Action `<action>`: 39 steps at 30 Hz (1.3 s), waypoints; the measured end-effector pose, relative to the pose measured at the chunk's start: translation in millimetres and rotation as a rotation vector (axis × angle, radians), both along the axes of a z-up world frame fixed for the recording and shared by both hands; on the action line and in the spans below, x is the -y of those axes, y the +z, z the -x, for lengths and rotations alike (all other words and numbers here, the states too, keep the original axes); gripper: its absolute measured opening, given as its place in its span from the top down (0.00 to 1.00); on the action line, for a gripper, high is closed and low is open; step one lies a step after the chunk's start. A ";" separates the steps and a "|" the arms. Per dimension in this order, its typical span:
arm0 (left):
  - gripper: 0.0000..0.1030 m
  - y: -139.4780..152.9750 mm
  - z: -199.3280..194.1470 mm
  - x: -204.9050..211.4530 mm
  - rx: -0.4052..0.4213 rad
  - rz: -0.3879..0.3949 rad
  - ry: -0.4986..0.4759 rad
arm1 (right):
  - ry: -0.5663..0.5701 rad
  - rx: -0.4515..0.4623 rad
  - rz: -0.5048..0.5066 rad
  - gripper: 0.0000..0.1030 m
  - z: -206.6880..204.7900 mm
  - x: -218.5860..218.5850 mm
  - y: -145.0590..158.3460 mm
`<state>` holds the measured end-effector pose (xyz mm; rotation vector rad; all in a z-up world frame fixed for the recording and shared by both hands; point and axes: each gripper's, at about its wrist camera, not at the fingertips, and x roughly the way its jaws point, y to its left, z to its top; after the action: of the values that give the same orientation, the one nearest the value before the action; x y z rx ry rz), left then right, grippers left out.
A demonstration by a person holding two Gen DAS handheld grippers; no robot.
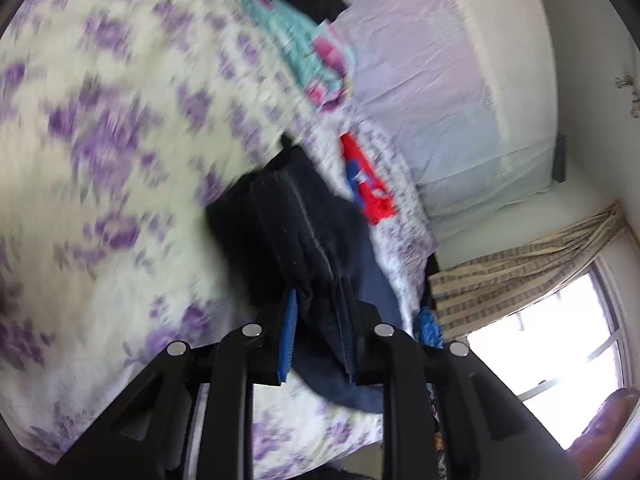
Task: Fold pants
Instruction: 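Grasp the folded pants with the left gripper while the right gripper releases, then lift the navy pants with both grippers and stretch them across the bed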
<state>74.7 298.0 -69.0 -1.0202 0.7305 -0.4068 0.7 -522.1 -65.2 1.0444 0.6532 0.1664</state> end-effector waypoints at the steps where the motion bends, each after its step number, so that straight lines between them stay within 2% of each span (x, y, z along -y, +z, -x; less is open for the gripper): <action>1: 0.83 9.2 1.5 -5.3 0.014 -0.003 0.024 | 0.008 0.017 0.020 0.89 -0.3 -1.5 9.1; 3: 0.84 25.3 5.5 -17.2 0.034 -0.043 0.074 | 0.007 0.013 0.037 0.89 1.3 0.9 12.0; 5: 0.84 22.3 7.4 -25.9 0.010 -0.049 0.076 | -0.004 -0.045 0.024 0.89 -0.4 9.9 -7.2; 7: 0.84 13.6 15.4 -28.0 -0.027 -0.067 0.088 | -0.016 -0.117 -0.022 0.89 -0.2 16.4 -39.3; 9: 0.84 15.9 25.3 -11.4 -0.029 -0.139 0.043 | -0.032 -0.103 -0.069 0.89 3.2 17.4 -51.1; 12: 0.84 34.0 30.8 32.5 0.023 -0.233 -0.084 | -0.013 -0.116 -0.005 0.86 -0.8 12.7 -40.2; 14: 0.77 51.7 28.7 62.9 0.097 -0.244 -0.150 | 0.000 -0.133 0.019 0.82 -2.3 10.1 -35.1; 15: 0.58 55.1 25.6 75.1 0.117 -0.231 -0.176 | -0.004 -0.132 0.025 0.79 0.2 9.7 -31.7; 16: 0.44 58.8 21.3 87.3 0.124 -0.233 -0.181 | -0.014 -0.129 0.050 0.76 4.5 9.0 -26.6; 17: 0.42 61.1 17.4 97.2 0.133 -0.242 -0.188 | -0.026 -0.128 0.077 0.68 9.3 9.4 -22.0; 19: 0.42 59.4 4.8 120.8 0.154 -0.213 -0.259 | -0.053 -0.114 0.147 0.59 21.5 3.5 -9.0; 21: 0.42 51.5 -4.8 146.2 0.143 -0.176 -0.329 | -0.037 -0.086 0.179 0.48 28.0 -6.9 1.7; 23: 0.42 45.9 -10.5 166.1 0.136 -0.178 -0.378 | 0.017 -0.042 0.178 0.38 27.3 -22.8 10.9; 25: 0.42 43.3 -17.8 188.9 0.144 -0.197 -0.413 | 0.101 0.004 0.156 0.36 16.2 -42.4 18.2; 27: 0.41 42.9 -26.3 203.0 0.154 -0.210 -0.428 | 0.235 0.055 0.151 0.36 -1.7 -77.8 25.1; 29: 0.40 35.7 -37.6 215.2 0.150 -0.267 -0.430 | 0.353 0.085 0.234 0.36 -19.3 -120.2 35.5; 30: 0.40 28.4 -44.2 219.8 0.122 -0.300 -0.431 | 0.404 0.111 0.301 0.36 -28.3 -143.9 42.4; 33: 0.40 8.4 -52.2 227.4 0.036 -0.329 -0.466 | 0.478 0.154 0.540 0.36 -57.5 -210.1 57.3; 35: 0.40 -2.5 -44.3 231.5 0.016 -0.394 -0.492 | 0.510 0.155 0.674 0.37 -77.2 -248.2 56.0; 37: 0.40 -11.2 -32.9 231.1 -0.003 -0.421 -0.509 | 0.529 0.154 0.796 0.37 -85.9 -277.1 45.8; 39: 0.41 -13.9 -23.0 230.7 0.020 -0.450 -0.518 | 0.584 0.114 0.868 0.37 -85.9 -294.0 27.4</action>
<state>97.7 67.4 -82.9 -0.3940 1.0145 -0.6608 86.6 -228.1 -37.8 -0.0065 0.8050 0.4010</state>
